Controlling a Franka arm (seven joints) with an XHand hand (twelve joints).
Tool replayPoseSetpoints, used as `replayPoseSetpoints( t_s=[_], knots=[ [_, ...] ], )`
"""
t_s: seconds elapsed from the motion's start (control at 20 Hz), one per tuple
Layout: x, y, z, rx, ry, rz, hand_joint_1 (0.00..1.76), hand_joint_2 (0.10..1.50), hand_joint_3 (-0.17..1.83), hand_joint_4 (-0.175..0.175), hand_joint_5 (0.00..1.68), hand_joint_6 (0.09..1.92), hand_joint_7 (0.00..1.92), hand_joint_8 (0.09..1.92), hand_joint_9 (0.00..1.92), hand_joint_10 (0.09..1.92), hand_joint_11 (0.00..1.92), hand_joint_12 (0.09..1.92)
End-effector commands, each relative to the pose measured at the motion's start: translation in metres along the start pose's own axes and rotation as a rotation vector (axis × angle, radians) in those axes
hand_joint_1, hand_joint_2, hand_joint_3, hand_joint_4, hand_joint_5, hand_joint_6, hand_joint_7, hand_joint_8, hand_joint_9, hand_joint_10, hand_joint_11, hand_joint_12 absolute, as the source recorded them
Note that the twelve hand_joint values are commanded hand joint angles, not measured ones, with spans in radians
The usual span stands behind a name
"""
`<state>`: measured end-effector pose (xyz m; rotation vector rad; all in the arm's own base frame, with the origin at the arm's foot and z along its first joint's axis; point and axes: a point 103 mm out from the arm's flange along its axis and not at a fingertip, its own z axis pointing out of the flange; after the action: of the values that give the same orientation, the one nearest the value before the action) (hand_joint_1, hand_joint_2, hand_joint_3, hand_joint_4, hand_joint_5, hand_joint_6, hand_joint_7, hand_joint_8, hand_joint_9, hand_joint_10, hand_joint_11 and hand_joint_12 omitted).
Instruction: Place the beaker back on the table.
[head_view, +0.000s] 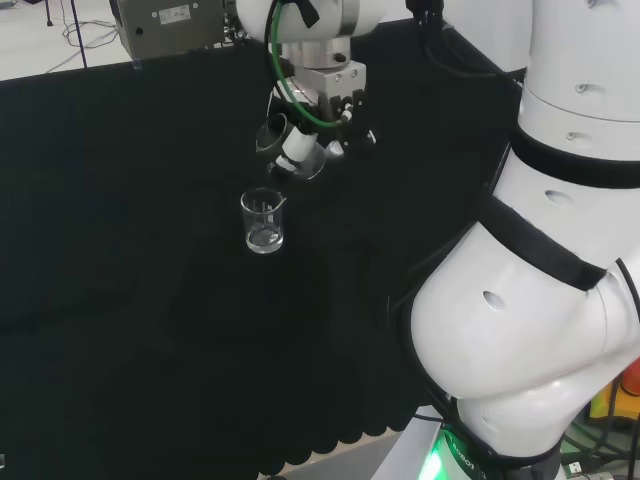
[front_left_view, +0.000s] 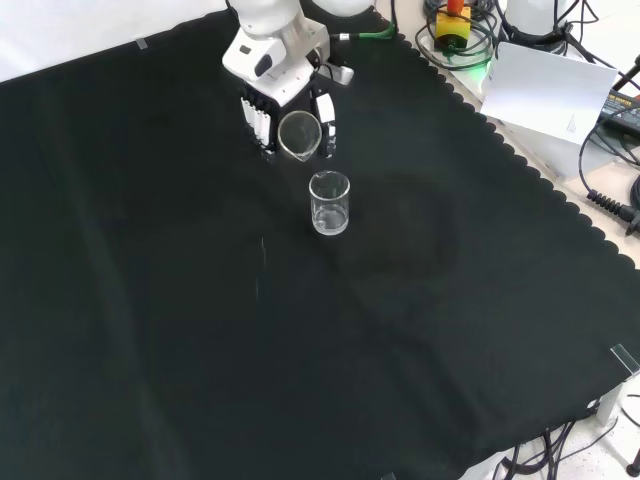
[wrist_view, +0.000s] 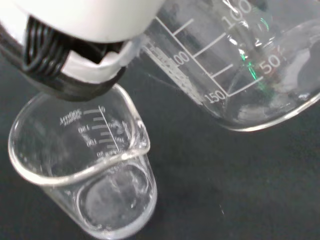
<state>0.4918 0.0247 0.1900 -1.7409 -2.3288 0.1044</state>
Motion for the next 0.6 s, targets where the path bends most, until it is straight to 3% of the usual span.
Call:
replayPoseSetpoints(
  t_s=[0.05,0.3,0.5,0.6],
  knots=[
    [-0.042,0.016,0.017,-0.095,0.161,-0.026,1.43,0.66,0.52,-0.175,1.40,0.33,1.34,0.51,1.61,0.09,1.44,0.54],
    [-0.057,0.032,0.032,-0.137,0.264,-0.032,1.43,0.67,0.50,-0.175,1.39,0.35,1.33,0.54,1.60,0.09,1.44,0.54],
    [-0.066,0.048,0.045,-0.136,0.375,-0.051,1.43,0.71,0.45,-0.175,1.37,0.38,1.30,0.58,1.59,0.09,1.40,0.56],
    [-0.068,0.055,0.052,-0.133,0.398,-0.064,1.43,0.72,0.44,-0.175,1.36,0.39,1.29,0.60,1.58,0.09,1.40,0.57]
  ],
)
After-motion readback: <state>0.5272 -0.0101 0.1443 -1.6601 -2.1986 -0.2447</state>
